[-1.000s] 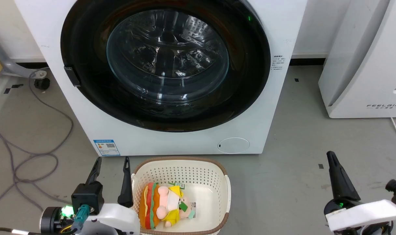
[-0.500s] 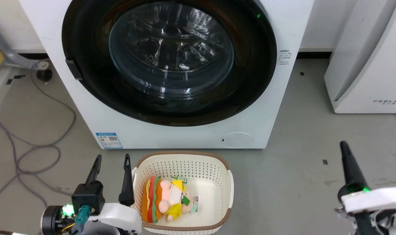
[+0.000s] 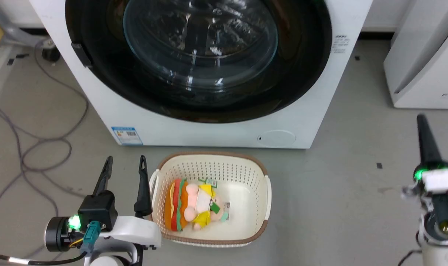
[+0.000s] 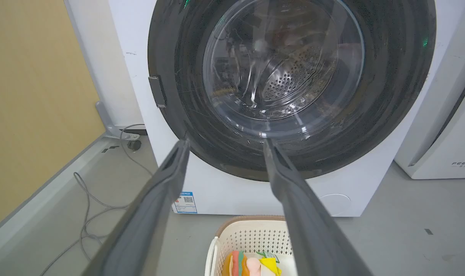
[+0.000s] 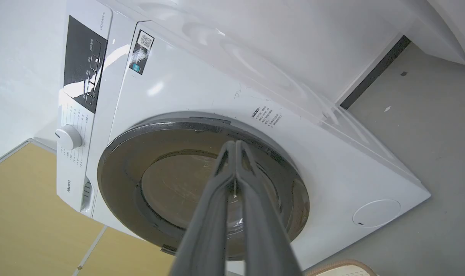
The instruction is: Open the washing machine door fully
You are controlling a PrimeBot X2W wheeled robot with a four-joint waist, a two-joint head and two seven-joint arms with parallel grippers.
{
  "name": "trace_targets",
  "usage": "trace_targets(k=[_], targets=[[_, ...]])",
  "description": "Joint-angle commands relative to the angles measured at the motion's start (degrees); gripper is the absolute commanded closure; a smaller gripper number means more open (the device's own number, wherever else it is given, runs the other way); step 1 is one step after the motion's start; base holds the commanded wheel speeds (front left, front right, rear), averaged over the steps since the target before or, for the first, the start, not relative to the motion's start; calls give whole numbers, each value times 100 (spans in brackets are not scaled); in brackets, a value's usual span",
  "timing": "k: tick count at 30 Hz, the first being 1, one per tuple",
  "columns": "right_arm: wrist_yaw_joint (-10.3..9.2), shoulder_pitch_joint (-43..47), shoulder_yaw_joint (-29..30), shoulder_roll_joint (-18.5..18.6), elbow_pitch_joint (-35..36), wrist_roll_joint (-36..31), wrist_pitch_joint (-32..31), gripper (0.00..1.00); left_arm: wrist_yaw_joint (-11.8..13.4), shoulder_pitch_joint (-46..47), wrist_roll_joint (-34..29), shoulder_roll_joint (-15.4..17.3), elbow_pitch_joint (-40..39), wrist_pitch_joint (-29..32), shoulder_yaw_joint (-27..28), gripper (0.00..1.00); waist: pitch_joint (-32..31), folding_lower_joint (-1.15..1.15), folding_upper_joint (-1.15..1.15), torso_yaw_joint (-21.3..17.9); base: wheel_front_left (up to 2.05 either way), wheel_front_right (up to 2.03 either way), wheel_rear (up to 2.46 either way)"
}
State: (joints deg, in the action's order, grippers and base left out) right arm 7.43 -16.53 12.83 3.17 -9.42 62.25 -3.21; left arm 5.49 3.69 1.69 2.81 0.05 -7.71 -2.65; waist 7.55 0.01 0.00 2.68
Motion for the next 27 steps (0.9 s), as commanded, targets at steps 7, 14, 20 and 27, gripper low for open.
trace_targets(k=[7, 14, 20, 27], targets=[[4, -878, 227, 139, -387, 496, -169, 100, 124, 263, 20, 6, -80, -129, -64, 0, 384, -1, 0, 128, 0, 0, 0], [4, -1680, 347, 326, -828, 748, -212, 100, 214, 468, 63, 6, -123, -213, -155, 0, 736, -1, 0, 249, 0, 0, 0], [5, -2377, 377, 511, -1255, 909, -192, 100, 292, 634, 102, 6, -164, -285, -227, 0, 1023, -1, 0, 377, 0, 0, 0], [5, -3162, 248, 720, -1728, 1029, -219, 100, 400, 800, 161, 6, -203, -369, -334, 0, 1309, -1, 0, 549, 0, 0, 0]])
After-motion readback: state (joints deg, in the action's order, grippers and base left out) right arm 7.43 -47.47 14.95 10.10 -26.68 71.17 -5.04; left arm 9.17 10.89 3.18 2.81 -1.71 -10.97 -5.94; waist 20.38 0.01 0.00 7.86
